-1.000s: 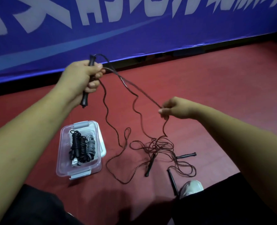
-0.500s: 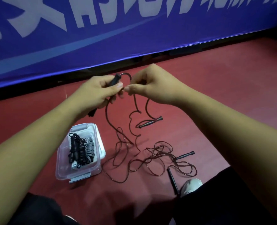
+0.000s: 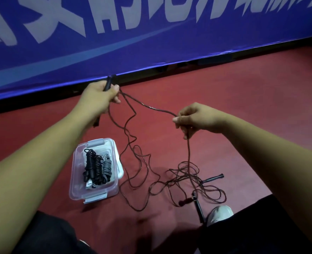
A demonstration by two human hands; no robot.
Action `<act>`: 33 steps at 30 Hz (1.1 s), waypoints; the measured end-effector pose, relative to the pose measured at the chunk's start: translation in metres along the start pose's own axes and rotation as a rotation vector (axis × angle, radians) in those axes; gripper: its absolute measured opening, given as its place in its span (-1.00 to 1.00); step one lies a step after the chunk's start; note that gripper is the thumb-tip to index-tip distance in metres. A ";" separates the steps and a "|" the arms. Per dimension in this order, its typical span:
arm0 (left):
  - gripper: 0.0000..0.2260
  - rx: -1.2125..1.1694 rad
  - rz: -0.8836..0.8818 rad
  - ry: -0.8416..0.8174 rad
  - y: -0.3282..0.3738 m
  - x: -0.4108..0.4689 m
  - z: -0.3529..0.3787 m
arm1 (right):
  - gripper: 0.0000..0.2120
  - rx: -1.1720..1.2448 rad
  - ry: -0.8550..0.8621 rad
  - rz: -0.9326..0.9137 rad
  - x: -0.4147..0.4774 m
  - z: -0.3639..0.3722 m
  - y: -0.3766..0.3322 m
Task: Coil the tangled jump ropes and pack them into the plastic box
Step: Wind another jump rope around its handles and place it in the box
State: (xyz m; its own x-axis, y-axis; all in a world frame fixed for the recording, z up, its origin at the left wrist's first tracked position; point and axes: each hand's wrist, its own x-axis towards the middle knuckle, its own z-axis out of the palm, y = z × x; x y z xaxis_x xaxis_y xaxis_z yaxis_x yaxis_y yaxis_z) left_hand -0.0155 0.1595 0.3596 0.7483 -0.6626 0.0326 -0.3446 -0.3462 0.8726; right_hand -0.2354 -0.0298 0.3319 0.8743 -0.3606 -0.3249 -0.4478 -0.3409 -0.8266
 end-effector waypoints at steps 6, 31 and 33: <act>-0.87 0.243 0.210 -0.118 0.013 -0.014 0.001 | -0.77 -0.213 0.091 -0.142 -0.013 0.017 -0.040; -0.85 -0.140 -0.219 0.012 -0.018 0.004 0.002 | -0.86 -0.237 0.040 0.019 -0.017 -0.019 -0.015; -0.84 -0.008 -0.156 0.034 -0.014 -0.002 0.013 | -0.81 -0.127 0.047 -0.009 -0.018 -0.010 -0.026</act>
State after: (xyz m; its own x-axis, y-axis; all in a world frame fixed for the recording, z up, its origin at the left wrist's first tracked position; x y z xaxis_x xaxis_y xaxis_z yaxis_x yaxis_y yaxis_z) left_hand -0.0192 0.1567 0.3404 0.8114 -0.5781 -0.0868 -0.2187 -0.4379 0.8720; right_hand -0.2415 -0.0227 0.3642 0.8698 -0.3964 -0.2937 -0.4630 -0.4503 -0.7634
